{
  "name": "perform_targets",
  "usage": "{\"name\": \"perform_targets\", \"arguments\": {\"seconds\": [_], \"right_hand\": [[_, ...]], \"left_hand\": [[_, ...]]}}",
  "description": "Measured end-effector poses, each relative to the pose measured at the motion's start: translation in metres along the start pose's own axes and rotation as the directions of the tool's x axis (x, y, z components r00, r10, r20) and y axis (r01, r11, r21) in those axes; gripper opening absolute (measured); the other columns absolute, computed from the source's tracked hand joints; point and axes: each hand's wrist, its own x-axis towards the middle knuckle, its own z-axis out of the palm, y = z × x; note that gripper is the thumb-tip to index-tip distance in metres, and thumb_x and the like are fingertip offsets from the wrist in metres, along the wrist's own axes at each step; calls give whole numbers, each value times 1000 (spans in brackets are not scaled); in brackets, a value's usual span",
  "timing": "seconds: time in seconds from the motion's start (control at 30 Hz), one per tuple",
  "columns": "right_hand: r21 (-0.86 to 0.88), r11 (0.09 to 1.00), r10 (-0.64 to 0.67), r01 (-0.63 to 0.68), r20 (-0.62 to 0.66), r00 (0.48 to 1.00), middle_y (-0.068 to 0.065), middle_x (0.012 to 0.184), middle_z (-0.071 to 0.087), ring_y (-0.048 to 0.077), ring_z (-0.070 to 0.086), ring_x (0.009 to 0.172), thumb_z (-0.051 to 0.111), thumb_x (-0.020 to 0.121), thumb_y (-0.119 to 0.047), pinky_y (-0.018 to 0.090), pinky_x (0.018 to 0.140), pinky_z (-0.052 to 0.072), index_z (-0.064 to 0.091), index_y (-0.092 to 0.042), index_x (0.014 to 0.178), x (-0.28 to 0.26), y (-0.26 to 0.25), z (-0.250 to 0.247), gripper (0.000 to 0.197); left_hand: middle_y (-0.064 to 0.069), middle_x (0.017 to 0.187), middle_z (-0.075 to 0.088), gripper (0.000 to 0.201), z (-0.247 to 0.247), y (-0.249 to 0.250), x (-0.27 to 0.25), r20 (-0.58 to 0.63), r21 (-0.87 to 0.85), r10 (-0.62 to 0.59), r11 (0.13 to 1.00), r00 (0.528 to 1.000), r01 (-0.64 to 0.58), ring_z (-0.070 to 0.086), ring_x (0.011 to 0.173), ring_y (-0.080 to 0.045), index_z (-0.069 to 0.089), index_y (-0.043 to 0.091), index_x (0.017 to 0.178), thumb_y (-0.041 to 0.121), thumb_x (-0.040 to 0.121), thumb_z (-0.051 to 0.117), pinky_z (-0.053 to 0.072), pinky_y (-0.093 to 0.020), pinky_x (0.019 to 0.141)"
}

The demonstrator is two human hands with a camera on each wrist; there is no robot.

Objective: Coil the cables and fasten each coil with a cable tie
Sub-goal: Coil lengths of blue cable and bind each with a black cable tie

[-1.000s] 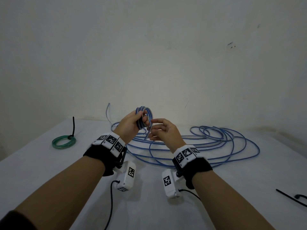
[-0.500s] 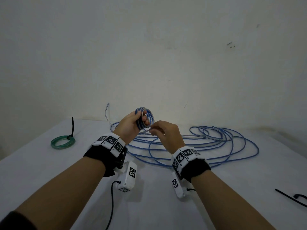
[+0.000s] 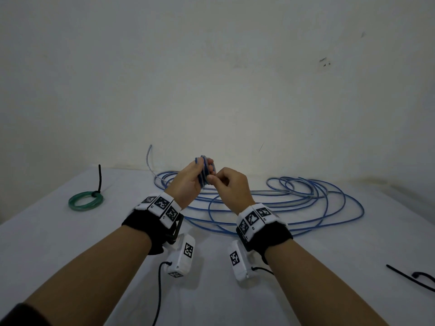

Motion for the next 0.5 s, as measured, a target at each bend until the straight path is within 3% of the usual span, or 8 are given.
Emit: {"name": "perform_targets", "arguments": {"seconds": [0.07, 0.1, 0.2, 0.27, 0.33, 0.37, 0.43, 0.5], "right_hand": [[36, 999, 13, -15, 56, 998, -5, 57, 52, 6, 46, 53, 68, 84, -17, 16, 55, 39, 62, -8, 70, 0, -2, -3, 18], [64, 998, 14, -20, 88, 996, -3, 57, 55, 11, 50, 53, 69, 83, -17, 23, 56, 45, 63, -8, 71, 0, -3, -5, 17], [76, 997, -9, 5, 53, 999, 12, 64, 61, 30, 57, 59, 66, 85, -24, 40, 61, 51, 63, -3, 69, -1, -2, -10, 26], [4, 999, -46, 47, -101, 994, 12, 68, 57, 23, 52, 61, 64, 86, -24, 35, 59, 46, 57, -3, 68, 1, -1, -13, 28], [43, 998, -30, 39, -199, 979, 7, 86, 57, 16, 51, 72, 64, 87, -21, 23, 62, 42, 56, -11, 81, 4, -4, -19, 14], [96, 995, -5, 21, -162, 987, 4, 100, 57, 14, 53, 83, 62, 89, -22, 20, 67, 43, 56, -16, 93, 6, -6, -23, 9], [144, 989, 17, -22, 34, 999, -6, 119, 54, 9, 51, 104, 54, 93, -24, 18, 82, 43, 53, -25, 114, 10, -8, -30, 21], [174, 983, 27, -64, 204, 979, -7, 115, 58, 7, 54, 105, 50, 96, -24, 20, 92, 44, 54, -22, 120, 13, -8, -33, 25]], "left_hand": [[-3, 78, 48, 26, -1, -1, 2, -35, 123, 22, 992, 999, -17, 49, 73, -13, 52, 9, 95, 17, 102, 27, 43, -23, 73], [-3, 77, 47, 25, -2, -2, 4, -48, 170, 32, 985, 998, -24, 48, 72, -14, 52, 10, 93, 15, 102, 29, 42, -24, 74], [-2, 74, 47, 23, -4, 0, 5, -49, 270, 39, 963, 998, -24, 50, 69, -13, 48, 9, 87, 15, 101, 31, 43, -29, 77], [-1, 72, 45, 23, -1, 4, 4, -18, 344, 37, 939, 999, -29, 50, 64, -10, 48, 10, 87, 14, 101, 31, 44, -27, 74], [-1, 70, 43, 25, 1, 7, 3, 13, 401, 11, 916, 1000, -15, 48, 57, -7, 50, 11, 86, 13, 101, 31, 45, -24, 67], [-2, 69, 43, 26, 1, 7, 2, 26, 429, -12, 903, 1000, 0, 47, 56, -7, 52, 10, 86, 13, 101, 31, 44, -23, 64], [-3, 70, 41, 27, 2, 7, 1, 71, 474, -68, 880, 995, 27, 44, 55, -7, 53, 10, 86, 14, 101, 31, 43, -20, 59], [-3, 69, 38, 27, 5, 7, 1, 133, 508, -116, 861, 984, 33, 41, 53, -6, 52, 11, 84, 14, 101, 31, 41, -19, 56]]}}
